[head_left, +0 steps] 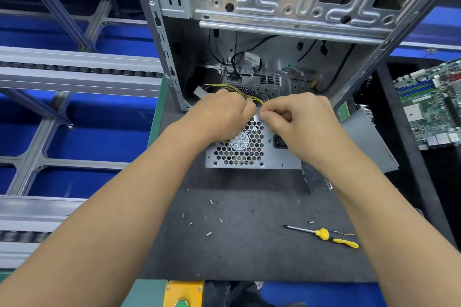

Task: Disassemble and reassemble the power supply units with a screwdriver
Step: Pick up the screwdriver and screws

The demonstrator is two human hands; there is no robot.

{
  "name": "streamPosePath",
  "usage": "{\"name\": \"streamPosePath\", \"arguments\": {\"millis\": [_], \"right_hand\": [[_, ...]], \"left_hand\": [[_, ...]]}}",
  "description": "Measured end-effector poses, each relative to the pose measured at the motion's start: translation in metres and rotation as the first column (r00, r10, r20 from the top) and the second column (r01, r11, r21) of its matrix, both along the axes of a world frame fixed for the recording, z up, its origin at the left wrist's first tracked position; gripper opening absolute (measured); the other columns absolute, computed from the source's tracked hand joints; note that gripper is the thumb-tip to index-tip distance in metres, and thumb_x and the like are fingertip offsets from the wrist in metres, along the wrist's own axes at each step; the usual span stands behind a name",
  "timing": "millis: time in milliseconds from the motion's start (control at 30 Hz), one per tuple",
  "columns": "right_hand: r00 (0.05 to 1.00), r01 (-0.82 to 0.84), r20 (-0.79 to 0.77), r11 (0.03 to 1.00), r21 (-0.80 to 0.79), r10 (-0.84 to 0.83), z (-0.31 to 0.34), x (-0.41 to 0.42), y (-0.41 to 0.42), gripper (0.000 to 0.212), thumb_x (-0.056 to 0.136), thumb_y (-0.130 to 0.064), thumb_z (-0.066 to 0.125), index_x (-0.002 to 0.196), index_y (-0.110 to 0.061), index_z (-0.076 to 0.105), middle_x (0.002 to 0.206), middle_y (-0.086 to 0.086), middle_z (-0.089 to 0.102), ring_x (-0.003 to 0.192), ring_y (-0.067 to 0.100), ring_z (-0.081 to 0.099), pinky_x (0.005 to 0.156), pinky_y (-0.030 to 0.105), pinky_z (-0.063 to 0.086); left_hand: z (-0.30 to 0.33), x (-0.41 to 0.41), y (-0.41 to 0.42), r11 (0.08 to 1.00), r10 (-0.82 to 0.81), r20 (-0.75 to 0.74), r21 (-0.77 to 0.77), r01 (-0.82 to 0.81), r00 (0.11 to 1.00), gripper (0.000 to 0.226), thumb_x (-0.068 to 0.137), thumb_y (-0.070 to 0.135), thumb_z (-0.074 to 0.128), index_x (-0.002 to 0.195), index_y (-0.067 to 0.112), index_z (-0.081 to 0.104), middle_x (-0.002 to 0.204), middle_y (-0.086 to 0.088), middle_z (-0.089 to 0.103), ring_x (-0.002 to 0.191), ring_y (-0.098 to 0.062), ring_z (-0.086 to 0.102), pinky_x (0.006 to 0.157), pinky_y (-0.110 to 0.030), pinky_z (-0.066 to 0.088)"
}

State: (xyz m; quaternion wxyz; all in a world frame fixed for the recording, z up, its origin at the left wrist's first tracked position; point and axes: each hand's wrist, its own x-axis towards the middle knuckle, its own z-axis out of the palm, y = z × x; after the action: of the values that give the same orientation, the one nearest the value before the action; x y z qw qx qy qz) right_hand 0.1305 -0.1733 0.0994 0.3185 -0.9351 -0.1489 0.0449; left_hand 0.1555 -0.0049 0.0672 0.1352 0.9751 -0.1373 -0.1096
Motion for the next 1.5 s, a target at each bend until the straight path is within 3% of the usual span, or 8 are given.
{"name": "streamPosePath", "arguments": {"millis": [400, 667, 833, 1000, 1100, 1200, 1400, 1500], "right_hand": [[0.992, 0.123, 0.005, 0.991, 0.056, -0.123, -0.004, 0.000, 0.006, 0.007, 0.087, -0.021, 0.074, 0.082, -0.025, 0.076, 0.066, -0.016, 0.064, 0.063, 0.001, 0.061, 0.059, 0.008, 0.045], [0.981, 0.194, -0.032, 0.970, 0.147, -0.191, 0.003, -0.004, -0.001, 0.018, 0.094, -0.011, 0.059, 0.088, -0.013, 0.075, 0.070, 0.006, 0.069, 0.069, 0.014, 0.062, 0.059, 0.013, 0.047], [0.914, 0.330, 0.147, 0.904, 0.271, -0.378, 0.001, -0.044, -0.054, 0.013, 0.095, -0.025, 0.061, 0.088, -0.026, 0.072, 0.078, -0.016, 0.069, 0.074, 0.006, 0.066, 0.071, 0.014, 0.045], [0.967, 0.253, -0.017, 0.962, -0.099, -0.256, -0.058, -0.117, -0.114, 0.011, 0.082, -0.027, 0.077, 0.078, -0.031, 0.068, 0.070, -0.013, 0.057, 0.070, 0.002, 0.056, 0.068, 0.007, 0.039], [0.943, 0.038, -0.286, 0.908, -0.418, -0.171, -0.097, -0.142, -0.140, 0.040, 0.074, -0.055, 0.077, 0.105, -0.034, 0.063, 0.103, -0.017, 0.049, 0.096, 0.008, 0.045, 0.087, 0.024, 0.038], [0.943, 0.005, -0.273, 0.828, -0.560, -0.190, -0.117, -0.156, -0.150, 0.048, 0.070, -0.055, 0.079, 0.112, -0.041, 0.059, 0.114, -0.016, 0.045, 0.103, 0.016, 0.039, 0.082, 0.033, 0.031], [0.982, 0.080, -0.110, 0.869, -0.489, -0.152, -0.108, -0.161, -0.157, 0.030, 0.079, -0.012, 0.081, 0.101, -0.028, 0.070, 0.095, -0.007, 0.058, 0.086, 0.022, 0.051, 0.072, 0.036, 0.042], [0.989, 0.094, -0.095, 0.974, -0.206, -0.116, -0.085, -0.154, -0.155, 0.025, 0.089, -0.013, 0.071, 0.107, -0.029, 0.067, 0.100, -0.014, 0.056, 0.090, 0.010, 0.057, 0.080, 0.028, 0.048]], "left_hand": [[0.000, 0.002, 0.002, 0.984, 0.048, -0.061, -0.171, -0.058, 0.997, 0.038, 0.106, 0.028, 0.023, 0.070, 0.024, 0.035, 0.071, -0.002, 0.043, 0.091, -0.031, 0.043, 0.070, -0.039, 0.032], [0.003, 0.002, 0.003, 0.979, 0.067, -0.079, -0.189, -0.081, 0.995, 0.056, 0.074, 0.057, 0.012, 0.061, 0.011, 0.042, 0.067, -0.010, 0.047, 0.073, -0.029, 0.047, 0.055, -0.036, 0.027], [0.001, 0.004, 0.008, 0.968, 0.143, -0.093, -0.195, -0.159, 0.985, 0.055, 0.084, 0.051, 0.028, 0.061, 0.004, 0.047, 0.064, -0.010, 0.051, 0.064, -0.026, 0.049, 0.061, -0.033, 0.042], [-0.002, 0.006, 0.003, 0.976, 0.120, -0.062, -0.177, -0.130, 0.991, 0.052, 0.082, 0.056, 0.024, 0.056, 0.012, 0.036, 0.058, -0.008, 0.044, 0.063, -0.029, 0.049, 0.079, -0.043, 0.051], [-0.002, 0.007, 0.001, 0.969, 0.138, -0.082, -0.193, -0.152, 0.987, 0.049, 0.079, 0.056, 0.023, 0.057, 0.014, 0.034, 0.056, -0.006, 0.039, 0.058, -0.025, 0.042, 0.088, -0.049, 0.050], [-0.001, 0.005, 0.001, 0.972, 0.137, -0.073, -0.184, -0.148, 0.988, 0.044, 0.075, 0.057, 0.025, 0.058, 0.016, 0.028, 0.056, -0.003, 0.032, 0.055, -0.022, 0.031, 0.066, -0.040, 0.047], [0.000, 0.003, 0.000, 0.983, 0.099, -0.069, -0.148, -0.109, 0.993, 0.041, 0.076, 0.054, 0.031, 0.058, 0.017, 0.027, 0.056, 0.000, 0.031, 0.054, -0.021, 0.027, 0.053, -0.031, 0.026], [0.002, 0.002, 0.000, 0.983, 0.097, -0.082, -0.148, -0.108, 0.992, 0.041, 0.074, 0.055, 0.030, 0.057, 0.017, 0.027, 0.057, 0.000, 0.031, 0.053, -0.020, 0.028, 0.053, -0.030, 0.026]]}}
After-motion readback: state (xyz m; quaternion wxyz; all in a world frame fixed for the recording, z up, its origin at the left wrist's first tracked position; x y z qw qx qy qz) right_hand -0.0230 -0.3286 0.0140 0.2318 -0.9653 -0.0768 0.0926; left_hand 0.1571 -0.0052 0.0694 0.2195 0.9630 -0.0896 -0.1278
